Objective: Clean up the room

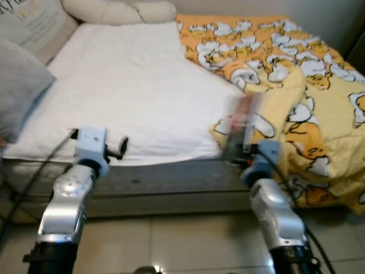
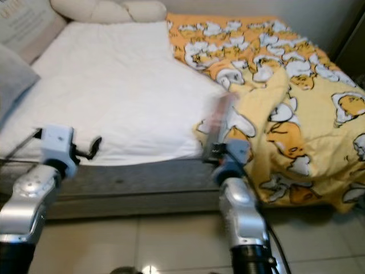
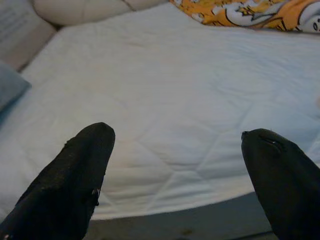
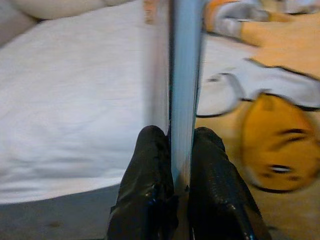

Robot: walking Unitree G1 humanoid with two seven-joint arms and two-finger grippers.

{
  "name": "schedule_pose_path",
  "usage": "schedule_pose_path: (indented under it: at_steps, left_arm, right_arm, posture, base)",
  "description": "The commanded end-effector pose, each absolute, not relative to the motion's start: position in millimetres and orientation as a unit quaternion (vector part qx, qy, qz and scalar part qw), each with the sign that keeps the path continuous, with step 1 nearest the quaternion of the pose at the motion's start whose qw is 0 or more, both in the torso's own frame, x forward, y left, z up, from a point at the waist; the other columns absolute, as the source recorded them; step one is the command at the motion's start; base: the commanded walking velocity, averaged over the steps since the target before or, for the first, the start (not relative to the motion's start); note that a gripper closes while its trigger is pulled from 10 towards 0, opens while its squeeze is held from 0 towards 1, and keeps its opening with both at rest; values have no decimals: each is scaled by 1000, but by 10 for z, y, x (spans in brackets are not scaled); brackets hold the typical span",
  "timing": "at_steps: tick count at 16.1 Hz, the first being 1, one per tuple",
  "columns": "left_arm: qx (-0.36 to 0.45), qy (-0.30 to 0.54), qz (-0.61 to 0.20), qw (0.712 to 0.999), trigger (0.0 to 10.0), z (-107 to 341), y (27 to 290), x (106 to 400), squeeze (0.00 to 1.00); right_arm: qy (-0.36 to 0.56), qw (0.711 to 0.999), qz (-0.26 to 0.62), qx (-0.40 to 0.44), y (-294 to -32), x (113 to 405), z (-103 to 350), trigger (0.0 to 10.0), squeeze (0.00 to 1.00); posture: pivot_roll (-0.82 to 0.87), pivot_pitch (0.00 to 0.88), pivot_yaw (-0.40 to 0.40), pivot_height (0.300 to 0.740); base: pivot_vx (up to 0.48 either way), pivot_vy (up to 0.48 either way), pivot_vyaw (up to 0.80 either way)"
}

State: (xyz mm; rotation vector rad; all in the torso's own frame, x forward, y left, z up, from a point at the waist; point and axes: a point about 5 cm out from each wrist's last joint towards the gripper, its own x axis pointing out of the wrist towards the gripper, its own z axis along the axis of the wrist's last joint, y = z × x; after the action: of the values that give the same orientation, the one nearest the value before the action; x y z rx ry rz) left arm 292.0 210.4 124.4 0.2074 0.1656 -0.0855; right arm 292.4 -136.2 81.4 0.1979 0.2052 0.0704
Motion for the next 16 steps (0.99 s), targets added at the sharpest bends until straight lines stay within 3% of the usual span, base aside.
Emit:
schedule_pose_path:
  at_steps: [1,16]
  left_arm:
    - [101,78,-57,990,10000,1250,2012,2936,0]
    - [95,64,-57,992,10000,1300,1990,3029,0]
  right_arm:
    - [72,993,22,95,-1467,2970,960,10000,0]
    - [67,993,26,92,-1464,3061,1040,10000,0]
  posture:
    - [102,0,-1,740]
    - [106,0,-6,740]
  base:
    - [0,480,0]
    - [0,445,0]
